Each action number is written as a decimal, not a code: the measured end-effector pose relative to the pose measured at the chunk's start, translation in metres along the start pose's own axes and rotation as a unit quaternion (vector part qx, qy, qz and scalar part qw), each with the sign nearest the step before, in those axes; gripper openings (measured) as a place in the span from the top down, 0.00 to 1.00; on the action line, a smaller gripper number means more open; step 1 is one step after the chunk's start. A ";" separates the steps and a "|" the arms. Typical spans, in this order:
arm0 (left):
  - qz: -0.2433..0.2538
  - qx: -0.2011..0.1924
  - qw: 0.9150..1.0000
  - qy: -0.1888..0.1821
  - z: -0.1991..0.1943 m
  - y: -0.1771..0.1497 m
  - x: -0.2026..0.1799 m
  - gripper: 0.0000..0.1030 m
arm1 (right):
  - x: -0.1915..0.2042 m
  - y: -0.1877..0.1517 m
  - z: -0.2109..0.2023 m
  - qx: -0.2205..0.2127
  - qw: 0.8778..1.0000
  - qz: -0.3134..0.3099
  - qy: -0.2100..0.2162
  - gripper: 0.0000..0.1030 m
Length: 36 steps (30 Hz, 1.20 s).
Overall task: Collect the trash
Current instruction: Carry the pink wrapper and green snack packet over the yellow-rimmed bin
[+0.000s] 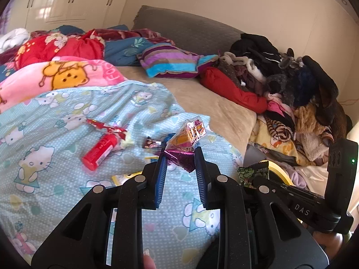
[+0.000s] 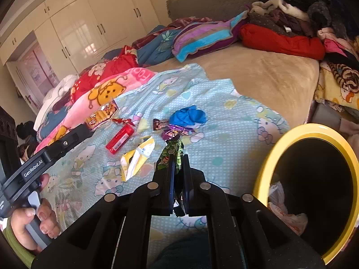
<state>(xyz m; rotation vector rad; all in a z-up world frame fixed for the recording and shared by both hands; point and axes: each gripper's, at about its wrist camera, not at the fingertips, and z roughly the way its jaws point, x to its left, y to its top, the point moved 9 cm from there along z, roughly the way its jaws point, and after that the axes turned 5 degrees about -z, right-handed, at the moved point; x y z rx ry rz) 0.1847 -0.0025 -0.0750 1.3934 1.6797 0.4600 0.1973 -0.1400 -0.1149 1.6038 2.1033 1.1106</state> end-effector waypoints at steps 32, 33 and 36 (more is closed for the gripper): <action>0.084 0.029 0.994 -0.067 0.003 -0.027 -0.096 0.82 | -0.096 0.000 -0.067 -0.057 0.994 0.069 -0.063 0.94; 0.086 0.029 0.994 -0.068 0.004 -0.028 -0.098 0.82 | -0.099 -0.001 -0.069 -0.058 0.994 0.072 -0.065 0.94; 0.093 0.033 0.992 -0.074 0.005 -0.032 -0.105 0.82 | -0.107 -0.002 -0.072 -0.061 0.993 0.079 -0.070 0.94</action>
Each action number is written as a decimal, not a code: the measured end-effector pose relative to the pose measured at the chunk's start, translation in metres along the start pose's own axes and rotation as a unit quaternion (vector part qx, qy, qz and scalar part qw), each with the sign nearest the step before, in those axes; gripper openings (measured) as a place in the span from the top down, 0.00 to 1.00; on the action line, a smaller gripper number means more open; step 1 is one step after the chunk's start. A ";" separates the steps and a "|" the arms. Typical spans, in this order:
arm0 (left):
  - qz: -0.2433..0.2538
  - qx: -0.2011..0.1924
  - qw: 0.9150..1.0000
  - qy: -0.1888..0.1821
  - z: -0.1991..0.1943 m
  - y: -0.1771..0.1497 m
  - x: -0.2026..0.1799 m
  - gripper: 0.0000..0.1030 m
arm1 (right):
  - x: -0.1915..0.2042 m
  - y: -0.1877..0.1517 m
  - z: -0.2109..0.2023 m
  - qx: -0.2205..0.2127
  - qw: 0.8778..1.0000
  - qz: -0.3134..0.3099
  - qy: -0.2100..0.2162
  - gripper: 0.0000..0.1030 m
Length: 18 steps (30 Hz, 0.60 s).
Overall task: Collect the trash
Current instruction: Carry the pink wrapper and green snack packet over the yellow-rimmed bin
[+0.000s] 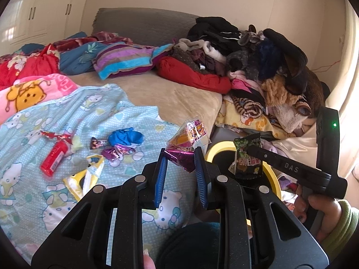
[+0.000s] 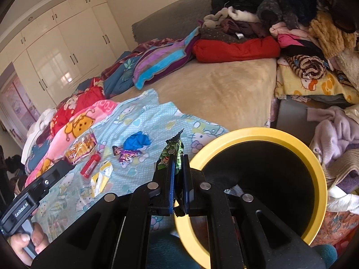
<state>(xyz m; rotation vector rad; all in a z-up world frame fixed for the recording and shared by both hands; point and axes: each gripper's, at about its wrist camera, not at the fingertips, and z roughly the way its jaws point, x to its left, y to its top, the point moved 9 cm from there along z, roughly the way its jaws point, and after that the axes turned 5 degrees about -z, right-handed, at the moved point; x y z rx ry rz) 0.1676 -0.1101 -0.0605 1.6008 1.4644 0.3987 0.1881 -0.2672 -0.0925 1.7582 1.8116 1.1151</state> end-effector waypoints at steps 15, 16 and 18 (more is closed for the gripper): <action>0.033 0.023 0.999 -0.028 0.014 -0.015 -0.040 0.82 | -0.049 -0.002 -0.006 -0.006 0.999 0.036 -0.033 0.94; 0.036 0.025 0.999 -0.029 0.015 -0.016 -0.042 0.82 | -0.053 -0.002 -0.007 -0.007 0.999 0.038 -0.035 0.94; 0.041 0.029 0.998 -0.033 0.017 -0.018 -0.046 0.82 | -0.059 -0.002 -0.008 -0.008 0.998 0.041 -0.040 0.94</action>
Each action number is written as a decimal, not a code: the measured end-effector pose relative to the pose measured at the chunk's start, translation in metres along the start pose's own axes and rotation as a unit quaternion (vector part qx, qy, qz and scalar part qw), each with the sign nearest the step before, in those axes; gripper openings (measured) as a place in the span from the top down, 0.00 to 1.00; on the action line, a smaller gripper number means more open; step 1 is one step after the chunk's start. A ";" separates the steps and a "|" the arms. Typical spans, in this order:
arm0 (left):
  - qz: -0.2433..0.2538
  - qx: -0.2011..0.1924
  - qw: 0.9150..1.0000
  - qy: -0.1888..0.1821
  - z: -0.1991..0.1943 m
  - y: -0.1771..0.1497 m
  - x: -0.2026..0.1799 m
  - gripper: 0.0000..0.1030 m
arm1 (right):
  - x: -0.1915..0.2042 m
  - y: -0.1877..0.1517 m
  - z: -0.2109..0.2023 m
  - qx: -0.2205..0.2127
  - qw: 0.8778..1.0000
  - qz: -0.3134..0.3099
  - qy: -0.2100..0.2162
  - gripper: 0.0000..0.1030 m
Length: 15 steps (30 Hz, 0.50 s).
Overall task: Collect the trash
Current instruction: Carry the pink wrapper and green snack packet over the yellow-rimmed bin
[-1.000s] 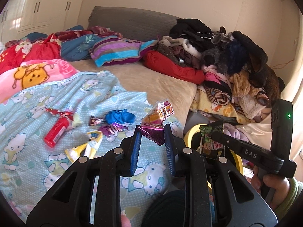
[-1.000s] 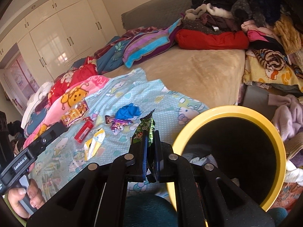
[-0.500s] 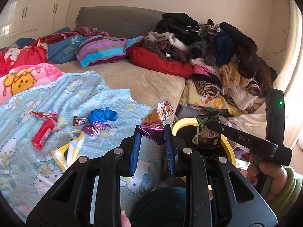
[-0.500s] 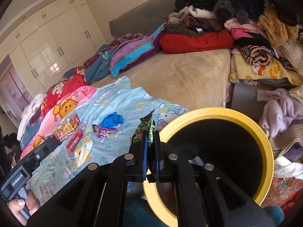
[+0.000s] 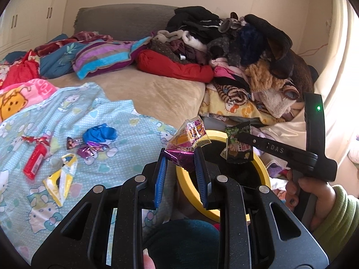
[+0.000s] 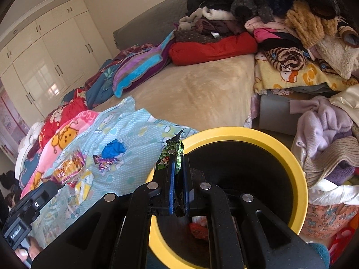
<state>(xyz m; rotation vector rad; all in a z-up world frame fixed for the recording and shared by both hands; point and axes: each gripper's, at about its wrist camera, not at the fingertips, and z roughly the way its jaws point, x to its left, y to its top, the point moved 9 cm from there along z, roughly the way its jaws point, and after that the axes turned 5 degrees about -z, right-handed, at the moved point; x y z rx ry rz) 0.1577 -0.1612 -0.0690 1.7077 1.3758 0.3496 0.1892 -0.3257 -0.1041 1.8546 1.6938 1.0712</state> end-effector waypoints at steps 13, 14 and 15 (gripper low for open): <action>0.031 0.032 0.999 -0.023 0.025 -0.017 -0.035 0.82 | -0.040 0.000 0.001 0.000 0.999 0.018 -0.031 0.94; 0.035 0.035 0.998 -0.024 0.028 -0.019 -0.038 0.82 | -0.043 0.000 0.001 0.000 0.999 0.020 -0.033 0.94; 0.037 0.038 0.998 -0.025 0.030 -0.021 -0.041 0.82 | -0.047 -0.001 0.001 0.001 0.999 0.022 -0.036 0.94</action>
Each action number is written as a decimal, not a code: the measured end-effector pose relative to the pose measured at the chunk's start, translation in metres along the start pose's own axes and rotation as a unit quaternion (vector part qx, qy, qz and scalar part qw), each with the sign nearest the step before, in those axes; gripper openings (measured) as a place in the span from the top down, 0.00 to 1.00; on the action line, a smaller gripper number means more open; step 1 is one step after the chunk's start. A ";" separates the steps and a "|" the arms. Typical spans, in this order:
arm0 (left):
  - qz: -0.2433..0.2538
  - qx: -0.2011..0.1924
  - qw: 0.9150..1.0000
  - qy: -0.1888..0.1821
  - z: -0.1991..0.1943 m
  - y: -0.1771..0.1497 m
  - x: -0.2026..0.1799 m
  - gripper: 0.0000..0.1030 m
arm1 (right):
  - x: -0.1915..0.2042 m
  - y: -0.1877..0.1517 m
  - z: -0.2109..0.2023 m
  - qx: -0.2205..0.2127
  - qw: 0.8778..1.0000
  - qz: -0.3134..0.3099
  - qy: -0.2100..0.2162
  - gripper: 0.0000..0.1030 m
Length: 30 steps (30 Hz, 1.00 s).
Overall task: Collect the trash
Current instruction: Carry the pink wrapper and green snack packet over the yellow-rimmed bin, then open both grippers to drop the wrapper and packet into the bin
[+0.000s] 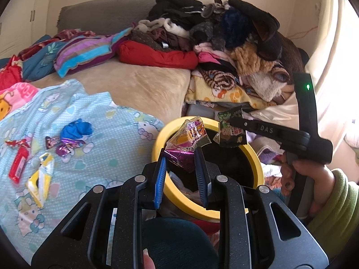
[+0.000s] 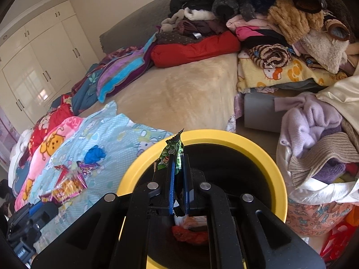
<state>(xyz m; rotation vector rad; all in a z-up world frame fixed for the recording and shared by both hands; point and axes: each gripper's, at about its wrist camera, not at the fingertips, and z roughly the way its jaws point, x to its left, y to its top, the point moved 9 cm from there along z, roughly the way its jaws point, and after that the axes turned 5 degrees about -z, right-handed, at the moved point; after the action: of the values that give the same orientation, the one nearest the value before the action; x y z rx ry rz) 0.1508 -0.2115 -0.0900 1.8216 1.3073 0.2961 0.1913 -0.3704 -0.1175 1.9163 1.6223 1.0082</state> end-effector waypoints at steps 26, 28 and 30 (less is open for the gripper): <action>0.030 0.083 0.996 -0.016 0.065 -0.034 -0.028 0.82 | -0.047 -0.018 0.024 0.041 0.998 0.037 -0.018 0.93; 0.028 0.089 0.996 -0.016 0.068 -0.035 -0.027 0.82 | -0.047 -0.020 0.026 0.044 0.998 0.039 -0.014 0.91; 0.024 0.093 0.995 -0.012 0.070 -0.036 -0.025 0.82 | -0.047 -0.020 0.028 0.046 0.998 0.041 -0.010 0.88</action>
<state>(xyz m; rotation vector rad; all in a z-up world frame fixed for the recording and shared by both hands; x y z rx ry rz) 0.1597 -0.2649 -0.1527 2.0093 1.3118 0.1822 0.1967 -0.4082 -0.1616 2.0614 1.6165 0.9573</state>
